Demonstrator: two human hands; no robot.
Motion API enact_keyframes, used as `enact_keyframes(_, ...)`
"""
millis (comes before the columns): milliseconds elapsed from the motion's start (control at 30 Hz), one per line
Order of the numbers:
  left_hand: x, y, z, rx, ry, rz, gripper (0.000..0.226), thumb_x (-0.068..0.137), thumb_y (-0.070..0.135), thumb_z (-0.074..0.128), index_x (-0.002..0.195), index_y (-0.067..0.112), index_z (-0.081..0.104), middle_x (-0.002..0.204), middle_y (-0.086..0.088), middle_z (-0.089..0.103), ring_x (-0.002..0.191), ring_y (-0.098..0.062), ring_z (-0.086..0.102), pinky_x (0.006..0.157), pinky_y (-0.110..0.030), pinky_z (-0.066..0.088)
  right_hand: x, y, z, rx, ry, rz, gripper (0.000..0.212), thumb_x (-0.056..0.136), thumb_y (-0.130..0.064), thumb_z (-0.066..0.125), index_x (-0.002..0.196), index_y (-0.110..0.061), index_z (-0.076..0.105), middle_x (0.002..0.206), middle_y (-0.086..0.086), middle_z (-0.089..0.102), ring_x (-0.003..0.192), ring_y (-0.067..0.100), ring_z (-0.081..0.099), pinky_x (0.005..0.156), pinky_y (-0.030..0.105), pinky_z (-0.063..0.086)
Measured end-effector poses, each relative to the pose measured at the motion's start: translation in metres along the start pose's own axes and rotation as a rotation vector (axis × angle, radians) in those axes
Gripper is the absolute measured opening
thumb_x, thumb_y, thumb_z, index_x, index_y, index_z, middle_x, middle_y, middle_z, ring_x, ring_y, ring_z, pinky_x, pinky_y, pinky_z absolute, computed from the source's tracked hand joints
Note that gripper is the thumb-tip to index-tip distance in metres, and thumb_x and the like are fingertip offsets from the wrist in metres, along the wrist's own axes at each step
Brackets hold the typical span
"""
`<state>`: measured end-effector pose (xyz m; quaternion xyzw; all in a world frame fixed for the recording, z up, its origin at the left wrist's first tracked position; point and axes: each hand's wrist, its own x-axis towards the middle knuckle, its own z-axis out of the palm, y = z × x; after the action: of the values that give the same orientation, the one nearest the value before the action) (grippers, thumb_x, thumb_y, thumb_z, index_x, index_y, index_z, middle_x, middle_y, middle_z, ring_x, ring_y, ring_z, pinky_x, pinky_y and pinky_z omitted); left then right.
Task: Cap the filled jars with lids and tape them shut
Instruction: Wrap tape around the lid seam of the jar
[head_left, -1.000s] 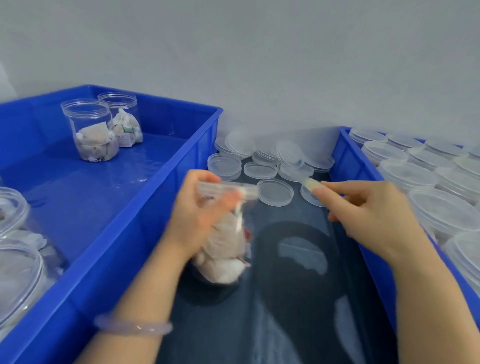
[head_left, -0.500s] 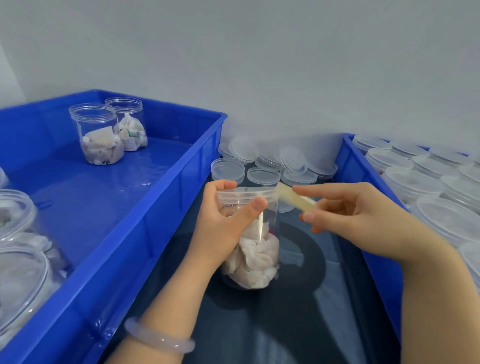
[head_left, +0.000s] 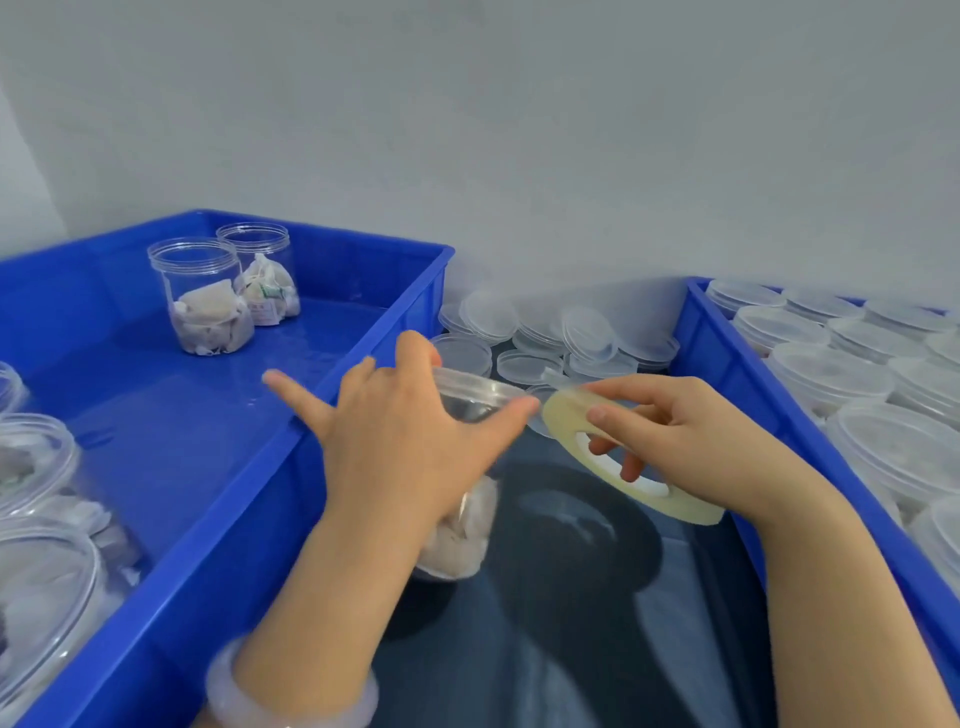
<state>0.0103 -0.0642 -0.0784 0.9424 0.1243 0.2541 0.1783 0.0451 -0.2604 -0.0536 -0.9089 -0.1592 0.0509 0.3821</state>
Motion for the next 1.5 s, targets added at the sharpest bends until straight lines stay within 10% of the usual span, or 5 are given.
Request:
enact_keyframes(533, -0.005, 0.008, 0.025, -0.337, 0.053, 0.164, 0.069, 0.057, 0.086, 0.043, 0.100, 0.032, 0.043, 0.090, 0.022, 0.051, 0.105, 0.012, 0.046, 0.114, -0.043, 0.018, -0.006, 0.002, -0.006, 0.036, -0.074, -0.006, 0.032, 0.090, -0.033, 0.055, 0.112, -0.055, 0.056, 0.081, -0.011, 0.072, 0.060, 0.002, 0.061, 0.070, 0.023, 0.046)
enact_keyframes(633, -0.005, 0.002, 0.030, -0.815, -0.190, -0.045, 0.069, 0.047, 0.084, 0.063, 0.093, 0.035, 0.047, 0.088, 0.020, 0.058, 0.079, 0.020, 0.052, 0.069, -0.006, 0.043, -0.010, 0.002, -0.012, -0.006, -0.072, 0.025, 0.031, 0.091, -0.032, 0.055, 0.102, -0.061, 0.055, 0.081, -0.008, 0.072, 0.060, 0.001, 0.062, 0.068, 0.021, 0.043)
enact_keyframes(1000, 0.000, -0.013, 0.051, -1.217, -0.347, -0.297, 0.083, 0.046, 0.069, 0.074, 0.114, 0.027, 0.053, 0.110, 0.003, 0.066, 0.099, -0.013, 0.066, 0.087, -0.033, 0.052, -0.009, 0.000, -0.008, 0.067, -0.064, -0.086, 0.028, 0.087, -0.021, 0.063, 0.082, -0.047, 0.073, 0.071, -0.009, 0.071, 0.071, 0.007, 0.065, 0.059, 0.013, 0.046)
enact_keyframes(1167, -0.005, -0.010, 0.047, -1.207, -0.327, -0.220, 0.077, 0.042, 0.070, 0.065, 0.109, 0.034, 0.054, 0.104, 0.012, 0.065, 0.094, -0.003, 0.064, 0.068, -0.012, 0.049, -0.001, -0.002, 0.002, -0.010, 0.045, -0.104, 0.008, 0.078, -0.041, 0.064, 0.074, -0.039, 0.071, 0.079, 0.004, 0.071, 0.075, 0.028, 0.066, 0.075, 0.038, 0.054)
enact_keyframes(1500, -0.008, -0.010, 0.050, -1.244, -0.289, -0.169, 0.071, 0.045, 0.067, 0.066, 0.106, 0.036, 0.053, 0.105, 0.014, 0.063, 0.090, 0.004, 0.064, 0.064, -0.006, 0.047, 0.004, -0.002, 0.010, -0.065, 0.054, -0.065, 0.016, 0.082, -0.044, 0.065, 0.068, -0.037, 0.064, 0.061, -0.006, 0.064, 0.069, 0.016, 0.067, 0.049, 0.017, 0.045)
